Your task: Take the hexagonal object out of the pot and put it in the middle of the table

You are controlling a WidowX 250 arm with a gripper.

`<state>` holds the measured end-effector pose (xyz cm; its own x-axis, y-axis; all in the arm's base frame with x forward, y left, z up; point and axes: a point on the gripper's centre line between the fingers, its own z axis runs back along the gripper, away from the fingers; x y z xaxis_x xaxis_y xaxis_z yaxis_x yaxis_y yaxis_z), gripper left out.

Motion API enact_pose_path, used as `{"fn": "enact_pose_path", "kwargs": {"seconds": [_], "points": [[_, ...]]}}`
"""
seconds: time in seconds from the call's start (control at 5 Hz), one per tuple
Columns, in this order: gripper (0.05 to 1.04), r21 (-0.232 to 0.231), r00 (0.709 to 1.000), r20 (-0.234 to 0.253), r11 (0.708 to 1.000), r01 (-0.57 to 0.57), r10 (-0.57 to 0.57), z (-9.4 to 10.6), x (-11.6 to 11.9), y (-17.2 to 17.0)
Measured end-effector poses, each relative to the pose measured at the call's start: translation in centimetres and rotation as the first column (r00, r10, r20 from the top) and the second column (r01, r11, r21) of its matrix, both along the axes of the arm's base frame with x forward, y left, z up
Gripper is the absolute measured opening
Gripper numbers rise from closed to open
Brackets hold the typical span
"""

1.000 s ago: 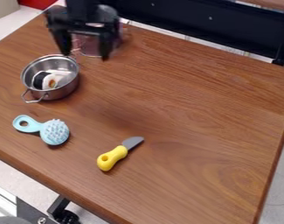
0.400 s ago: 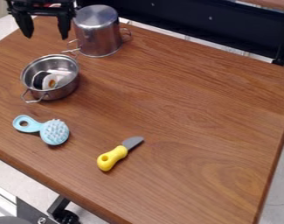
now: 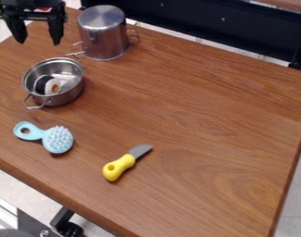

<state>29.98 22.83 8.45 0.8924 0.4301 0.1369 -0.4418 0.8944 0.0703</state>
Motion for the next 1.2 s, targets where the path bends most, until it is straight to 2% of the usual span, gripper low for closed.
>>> {"fn": "enact_pose_path", "kwargs": {"seconds": [0.2, 0.4, 0.6, 0.8, 1.2], "points": [[0.997, 0.002, 1.0, 0.016, 1.0, 0.022, -0.022, -0.4, 0.2, 0.2], [0.997, -0.024, 0.998, 0.02, 0.998, 0.064, -0.063, -1.7, 0.0, 0.0], [0.997, -0.044, 0.99, 0.0, 0.989, 0.144, -0.144, -2.5, -0.5, -0.6], [0.997, -0.046, 0.987, -0.023, 0.987, 0.155, -0.157, -4.5, -1.8, -1.2], [0.997, -0.029, 0.988, -0.017, 0.988, 0.152, -0.152, -5.6, -2.2, -1.4]]}}
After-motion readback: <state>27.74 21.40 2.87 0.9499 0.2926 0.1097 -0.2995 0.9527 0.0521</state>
